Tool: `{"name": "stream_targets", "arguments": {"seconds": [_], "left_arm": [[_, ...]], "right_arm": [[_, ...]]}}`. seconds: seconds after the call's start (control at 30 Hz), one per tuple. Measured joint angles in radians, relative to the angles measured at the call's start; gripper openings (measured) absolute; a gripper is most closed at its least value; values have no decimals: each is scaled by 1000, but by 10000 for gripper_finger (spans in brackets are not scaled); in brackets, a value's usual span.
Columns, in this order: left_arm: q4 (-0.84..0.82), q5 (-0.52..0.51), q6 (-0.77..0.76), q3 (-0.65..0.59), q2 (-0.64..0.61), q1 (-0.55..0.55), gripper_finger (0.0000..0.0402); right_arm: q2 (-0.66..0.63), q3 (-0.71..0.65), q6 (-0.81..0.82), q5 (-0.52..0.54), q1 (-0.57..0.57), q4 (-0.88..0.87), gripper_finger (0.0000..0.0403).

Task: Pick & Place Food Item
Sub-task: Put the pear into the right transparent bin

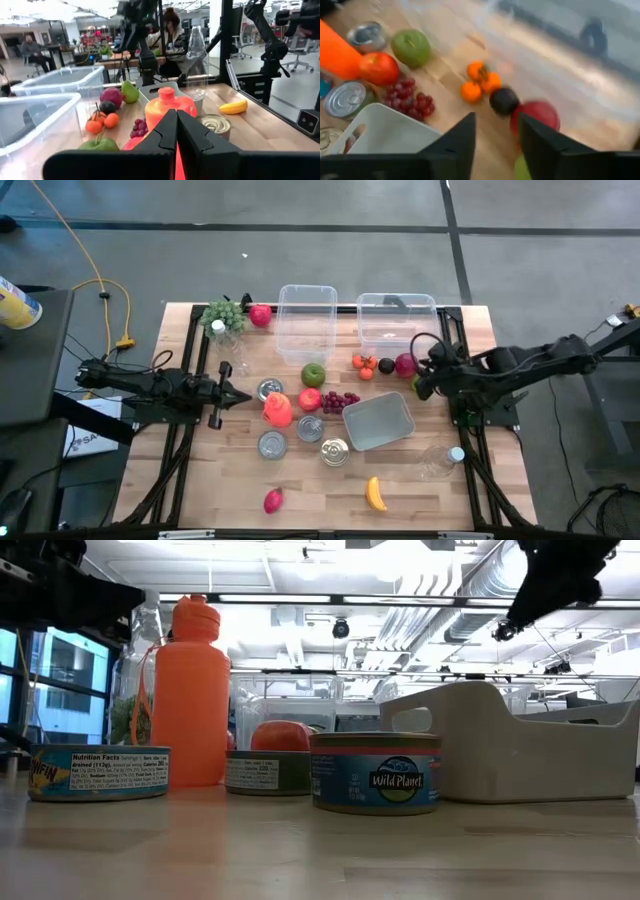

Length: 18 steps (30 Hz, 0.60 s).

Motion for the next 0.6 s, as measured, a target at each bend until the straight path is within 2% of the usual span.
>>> {"name": "stream_targets", "arguments": {"seconds": [0.13, 0.23, 0.37, 0.6], "left_arm": [[16, 0, 21, 0, 0, 0, 0], [24, 0, 1, 0, 0, 0, 0], [28, 1, -58, 0, 0, 0, 0], [28, 1, -61, 0, 0, 0, 0]], "right_arm": [[49, -1, 173, -136, -48, -148, 210], [85, 0, 282, -206, -79, -254, 232], [127, 0, 293, -203, -100, -255, 234], [205, -21, 257, -216, -154, -235, 230]]}}
